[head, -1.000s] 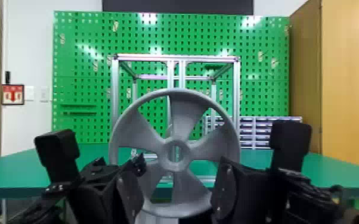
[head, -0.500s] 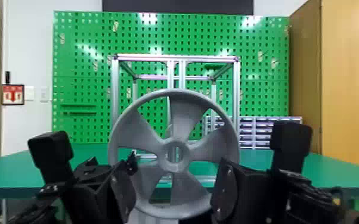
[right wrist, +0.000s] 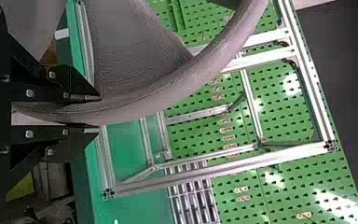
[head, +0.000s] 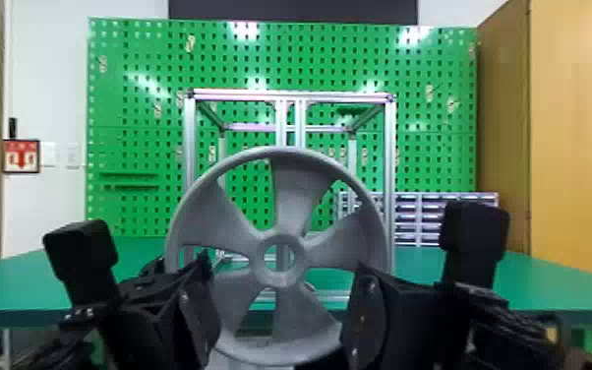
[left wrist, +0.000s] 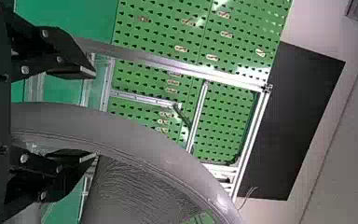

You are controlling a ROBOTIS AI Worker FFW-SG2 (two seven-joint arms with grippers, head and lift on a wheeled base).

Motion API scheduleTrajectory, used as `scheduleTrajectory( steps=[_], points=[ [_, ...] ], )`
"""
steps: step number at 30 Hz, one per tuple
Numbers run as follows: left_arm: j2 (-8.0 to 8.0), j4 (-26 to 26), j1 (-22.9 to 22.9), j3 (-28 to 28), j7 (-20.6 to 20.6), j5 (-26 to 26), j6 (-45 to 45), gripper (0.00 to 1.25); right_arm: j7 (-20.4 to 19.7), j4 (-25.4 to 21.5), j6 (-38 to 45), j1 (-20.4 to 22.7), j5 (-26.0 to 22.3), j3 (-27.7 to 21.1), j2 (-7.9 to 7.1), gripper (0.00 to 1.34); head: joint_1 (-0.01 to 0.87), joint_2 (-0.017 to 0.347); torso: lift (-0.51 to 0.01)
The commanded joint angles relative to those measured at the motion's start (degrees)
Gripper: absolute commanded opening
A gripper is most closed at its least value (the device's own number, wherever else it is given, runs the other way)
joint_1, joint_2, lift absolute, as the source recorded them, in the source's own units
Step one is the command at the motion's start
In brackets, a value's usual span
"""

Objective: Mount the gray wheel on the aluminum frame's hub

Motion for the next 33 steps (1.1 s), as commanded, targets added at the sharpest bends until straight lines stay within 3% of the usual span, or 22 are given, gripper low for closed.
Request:
scheduleTrajectory(
  steps=[1, 11, 22, 33],
  points=[
    [0.0, 0.01, 0.0, -0.12, 0.09, -0.28, -0.03, 0.5, 0.0, -0.06, 0.0, 0.04, -0.02, 0.1, 0.05, 0.24, -0.005, 0.006, -0.499],
    [-0.09, 0.01, 0.17, -1.0, 2.99, 0.52, -0.56, 0.36, 0.0, -0.06, -0.61, 0.22, 1.12, 0.36, 0.05, 0.24, -0.005, 0.006, -0.499],
    [-0.09, 0.19, -0.62, -0.91, 3.43, 0.43, -0.56, 0.36, 0.0, 0.38, -1.76, 0.48, 3.58, 1.06, 0.05, 0.24, -0.005, 0.006, -0.499],
    [-0.88, 4.41, -4.31, -2.85, 3.43, 0.08, -1.97, 0.36, 0.0, 3.37, -1.67, -1.72, 2.88, 0.45, 0.05, 0.24, -0.005, 0.006, -0.499]
  ],
)
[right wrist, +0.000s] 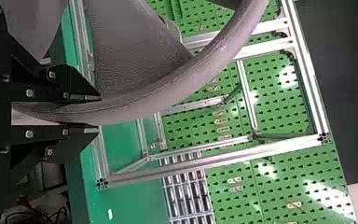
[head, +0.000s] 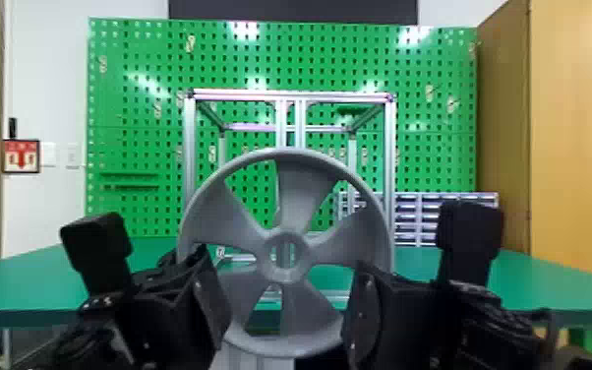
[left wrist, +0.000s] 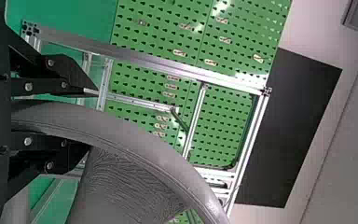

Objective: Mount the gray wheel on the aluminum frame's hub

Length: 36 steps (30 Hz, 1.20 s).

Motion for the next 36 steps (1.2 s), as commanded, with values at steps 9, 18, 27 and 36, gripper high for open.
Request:
scheduleTrajectory(
  steps=[9, 18, 27, 36],
  points=[
    [-1.29, 3.48, -4.01, -1.54, 0.04, -0.96, 1.11, 0.36, 0.0, 4.23, 1.68, -4.08, -3.39, -1.21, 0.05, 0.24, -0.005, 0.006, -0.499],
    [-1.99, 6.91, -6.91, -1.19, -0.05, -0.17, 3.22, 0.36, 0.0, 6.96, 2.65, -7.6, -3.92, -1.56, 0.05, 0.24, -0.005, 0.006, -0.499],
    [-2.52, 10.25, -9.1, -1.9, -0.22, -0.96, 2.61, 0.36, 0.0, 9.07, 2.56, -8.92, -2.87, -1.3, 0.0, 0.24, -0.005, 0.006, -0.499],
    [-2.69, 13.33, -11.48, -2.16, -0.4, -1.67, 1.82, 0.36, 0.0, 10.91, 2.47, -10.41, -1.9, -1.03, -0.18, 0.24, -0.005, 0.006, -0.499]
  ],
)
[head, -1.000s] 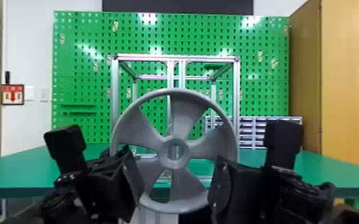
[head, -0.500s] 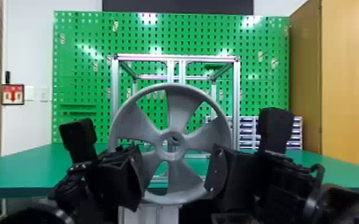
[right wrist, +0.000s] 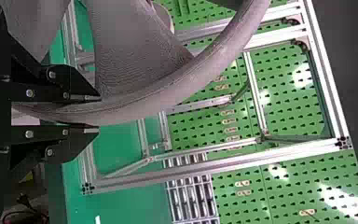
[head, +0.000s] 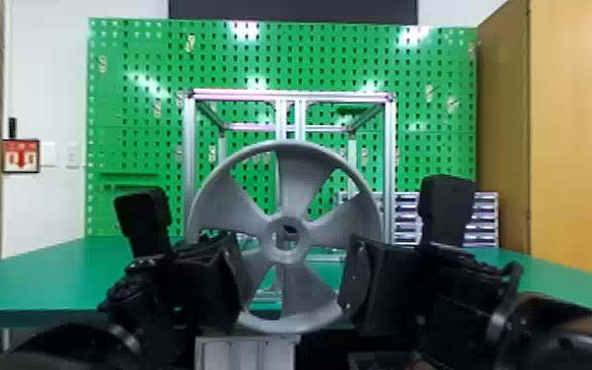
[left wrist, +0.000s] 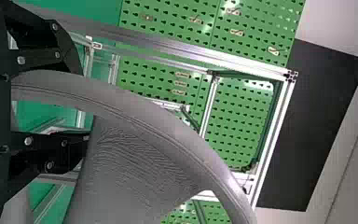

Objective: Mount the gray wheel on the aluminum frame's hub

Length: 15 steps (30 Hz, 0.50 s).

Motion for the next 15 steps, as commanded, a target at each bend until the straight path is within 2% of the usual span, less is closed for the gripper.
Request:
scheduleTrajectory(
  steps=[1, 15],
  points=[
    [-0.05, 1.47, -1.19, 0.07, -0.07, -0.26, -0.4, 0.36, -0.01, 0.95, -0.05, -1.02, 0.61, 0.19, -0.11, 0.24, -0.005, 0.006, -0.499],
    [0.04, 2.79, -3.39, 0.77, -0.24, -1.31, -0.32, 0.38, -0.01, 1.83, -0.13, -2.34, 1.23, -0.43, -0.55, 0.24, -0.005, 0.006, -0.499]
  ],
)
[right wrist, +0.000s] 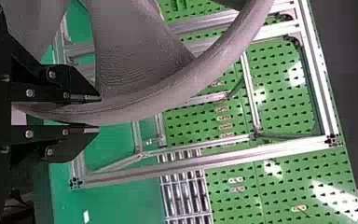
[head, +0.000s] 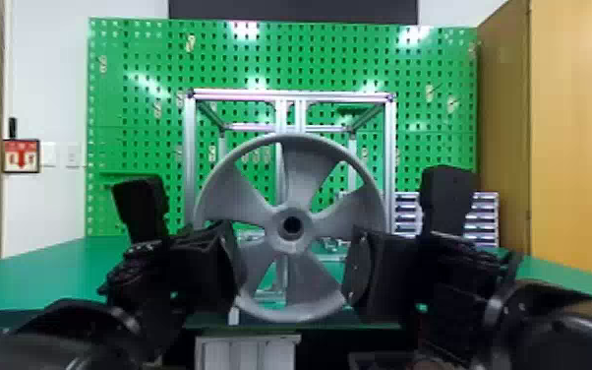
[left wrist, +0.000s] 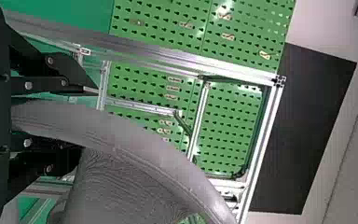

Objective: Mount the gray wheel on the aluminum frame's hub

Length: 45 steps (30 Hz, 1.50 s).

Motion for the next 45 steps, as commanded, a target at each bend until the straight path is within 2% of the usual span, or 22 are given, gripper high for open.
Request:
scheduleTrajectory(
  steps=[1, 13, 45],
  points=[
    [-0.05, 0.96, -0.8, 0.07, -0.01, 0.09, 0.0, 0.38, -0.01, 0.52, -0.07, -0.43, 0.06, -0.17, -0.03, 0.24, -0.005, 0.006, -0.499],
    [-0.14, 4.66, -2.65, -0.72, -0.45, 0.01, -0.61, 0.38, 0.08, 4.74, -0.07, -2.63, -2.14, -0.25, 0.15, 0.24, -0.005, 0.006, -0.499],
    [-1.19, 11.51, -6.34, -1.69, -0.63, -1.05, -2.46, 0.39, 0.08, 10.54, -0.07, -6.41, -0.99, -0.25, 0.24, 0.24, -0.005, 0.006, -0.499]
  ],
)
